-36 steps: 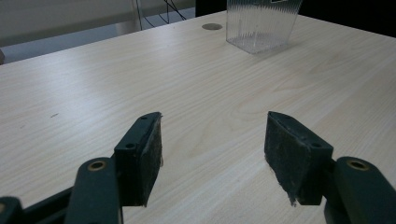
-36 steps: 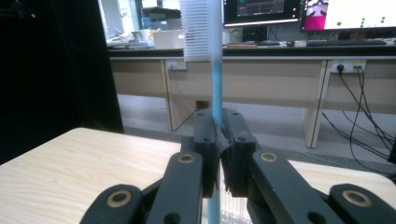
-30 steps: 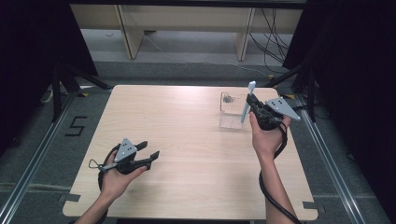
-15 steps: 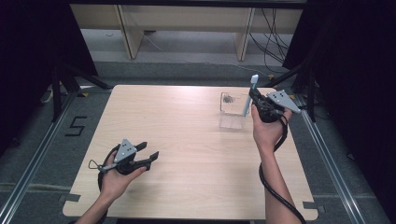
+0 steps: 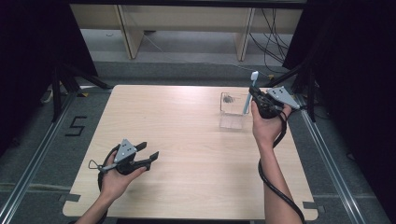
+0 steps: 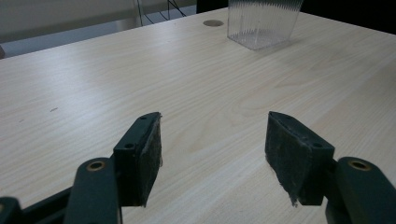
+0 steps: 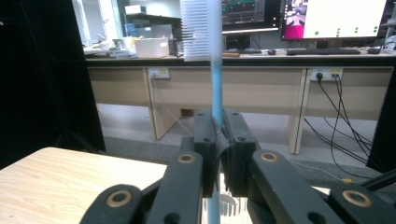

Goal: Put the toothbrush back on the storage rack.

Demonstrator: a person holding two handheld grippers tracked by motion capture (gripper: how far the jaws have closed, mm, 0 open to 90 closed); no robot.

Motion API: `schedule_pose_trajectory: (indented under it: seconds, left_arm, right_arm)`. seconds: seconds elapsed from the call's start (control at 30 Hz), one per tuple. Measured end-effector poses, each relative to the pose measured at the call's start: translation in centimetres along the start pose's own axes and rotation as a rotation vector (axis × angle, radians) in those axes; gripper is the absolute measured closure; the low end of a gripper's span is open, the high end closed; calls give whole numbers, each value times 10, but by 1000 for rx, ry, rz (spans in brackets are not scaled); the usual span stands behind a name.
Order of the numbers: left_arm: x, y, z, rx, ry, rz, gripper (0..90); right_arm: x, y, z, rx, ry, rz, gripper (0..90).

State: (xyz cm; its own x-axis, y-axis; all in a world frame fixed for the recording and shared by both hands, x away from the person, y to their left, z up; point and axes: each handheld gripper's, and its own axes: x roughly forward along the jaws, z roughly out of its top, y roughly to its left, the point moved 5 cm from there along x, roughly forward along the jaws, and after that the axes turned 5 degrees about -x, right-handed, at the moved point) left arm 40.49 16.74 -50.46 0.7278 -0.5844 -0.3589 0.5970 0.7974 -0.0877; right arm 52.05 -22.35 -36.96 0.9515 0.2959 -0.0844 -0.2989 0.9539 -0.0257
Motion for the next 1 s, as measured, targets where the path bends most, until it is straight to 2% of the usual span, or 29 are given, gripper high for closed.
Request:
schedule_pose_trajectory:
  seconds: [0.23,0.5,0.53,0.57,0.63,0.67,0.83,0.97,1.0]
  left_arm:
    - [0,1,-1,0,2,2,358]
    - [1,0,-2,0,-3,-8,357]
    - [0,0,-3,0,9,2,357]
    - [1,0,-2,-3,-3,-9,357]
    - [0,1,-2,-2,3,1,357]
    - [-1,1,-2,-3,4,3,356]
    - [0,2,-2,-4,-4,-3,356]
    - [-1,2,-3,-4,3,4,356]
    - [-1,2,-3,-4,3,4,356]
  right_arm:
    - [4,-1,1,12,-4,-2,859]
    - [8,-3,4,4,-9,-10,859]
    - [9,-4,4,4,-4,-12,859]
    - [9,-4,5,4,-9,-11,859]
    - [11,-4,5,20,-12,-11,859]
    - [11,-5,5,5,3,-21,859]
    - [14,-5,6,5,-20,-21,858]
    - [15,-7,5,3,-2,-30,858]
    - [16,-7,4,3,-12,-25,858]
